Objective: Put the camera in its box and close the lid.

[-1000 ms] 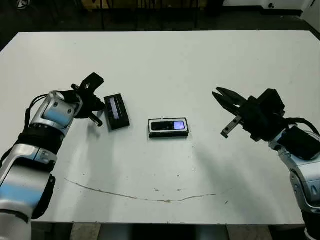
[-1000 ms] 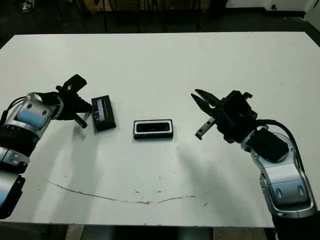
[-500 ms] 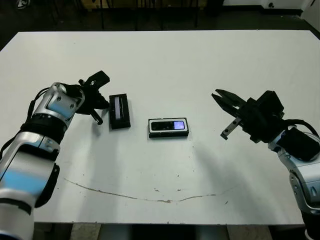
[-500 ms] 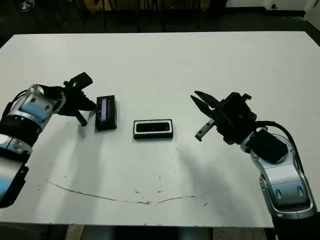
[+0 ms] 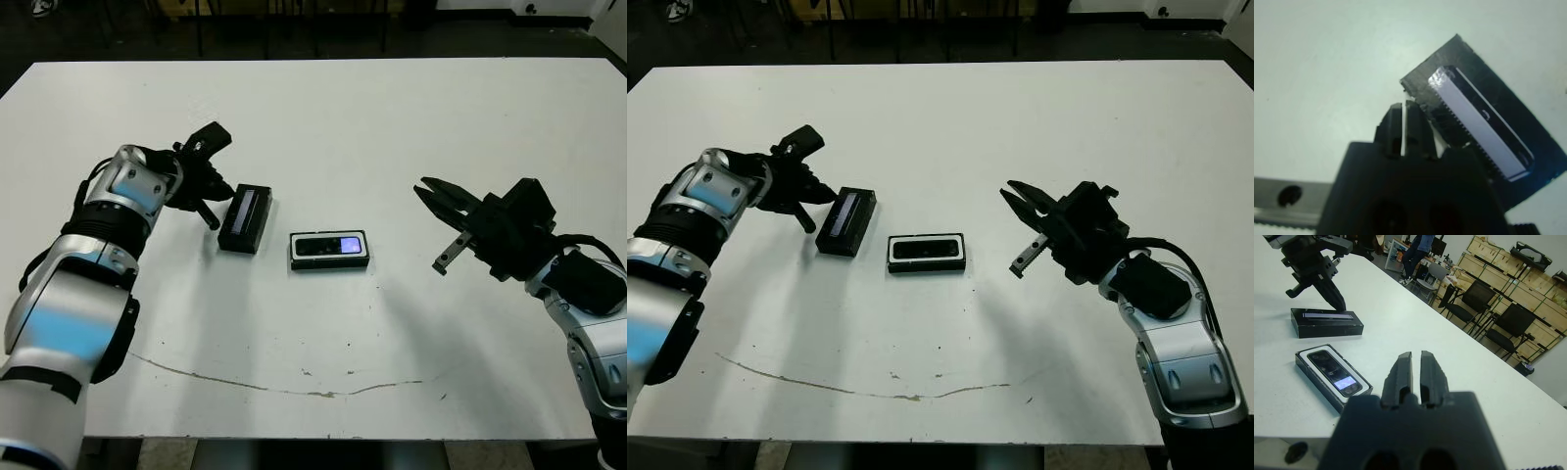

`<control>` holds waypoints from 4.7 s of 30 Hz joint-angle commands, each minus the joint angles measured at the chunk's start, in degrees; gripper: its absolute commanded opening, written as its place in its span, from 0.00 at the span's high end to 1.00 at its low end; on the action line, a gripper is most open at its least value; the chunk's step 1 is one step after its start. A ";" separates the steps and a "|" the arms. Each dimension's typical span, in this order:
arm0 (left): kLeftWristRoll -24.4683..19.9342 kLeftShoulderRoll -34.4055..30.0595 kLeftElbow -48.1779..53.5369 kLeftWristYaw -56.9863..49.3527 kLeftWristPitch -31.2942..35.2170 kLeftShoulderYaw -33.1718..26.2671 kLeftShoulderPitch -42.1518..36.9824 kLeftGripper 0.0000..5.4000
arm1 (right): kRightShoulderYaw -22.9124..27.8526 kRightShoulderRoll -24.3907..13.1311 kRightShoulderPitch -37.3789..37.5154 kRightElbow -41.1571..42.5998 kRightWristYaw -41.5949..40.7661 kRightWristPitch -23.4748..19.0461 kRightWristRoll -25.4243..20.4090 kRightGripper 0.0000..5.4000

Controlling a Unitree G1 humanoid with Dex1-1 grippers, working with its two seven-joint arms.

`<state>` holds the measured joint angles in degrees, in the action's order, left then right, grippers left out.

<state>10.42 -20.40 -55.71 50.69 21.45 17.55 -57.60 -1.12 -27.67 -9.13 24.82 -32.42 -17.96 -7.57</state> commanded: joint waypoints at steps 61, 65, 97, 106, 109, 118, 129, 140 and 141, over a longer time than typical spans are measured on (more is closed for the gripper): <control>-7.18 -6.46 69.82 -22.17 27.03 -6.42 32.69 0.03 | -1.22 -0.50 1.74 -0.83 -0.21 -0.35 0.17 1.00; -8.33 -4.61 68.45 -23.27 26.21 -7.05 34.01 0.00 | -1.38 -0.21 1.84 -0.60 0.10 -0.98 -0.06 1.00; -5.25 5.38 72.21 -39.26 28.59 -3.66 42.50 0.00 | -2.33 0.10 2.54 -0.79 0.51 -1.18 -0.42 1.00; -6.07 8.61 68.94 -41.74 25.91 -6.05 43.37 0.00 | -2.27 0.11 2.74 -0.64 0.61 -1.97 -1.22 1.00; -7.78 10.41 67.62 -41.74 26.30 -8.37 43.14 0.00 | -2.00 0.47 2.84 -1.34 0.28 -1.24 -2.01 1.00; -10.80 12.44 64.44 -41.15 26.33 -11.19 42.32 0.00 | -1.74 0.14 2.95 -1.32 0.67 -1.30 -2.17 1.00; -11.49 13.07 58.76 -41.18 26.34 -12.00 40.17 0.00 | -1.10 -0.42 3.58 -0.35 0.82 -1.98 -1.66 1.00; -10.27 12.47 53.68 -41.93 26.60 -11.53 38.37 0.00 | -0.85 -0.09 3.71 0.24 1.14 -3.45 -2.18 1.00; -10.24 12.31 53.27 -41.87 26.09 -11.55 38.44 0.00 | -0.87 -0.18 3.74 0.25 1.09 -3.27 -2.04 1.00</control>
<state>-0.85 -6.92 0.10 9.16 46.17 5.71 -20.71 -2.12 -27.24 -6.24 25.08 -31.37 -20.12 -9.59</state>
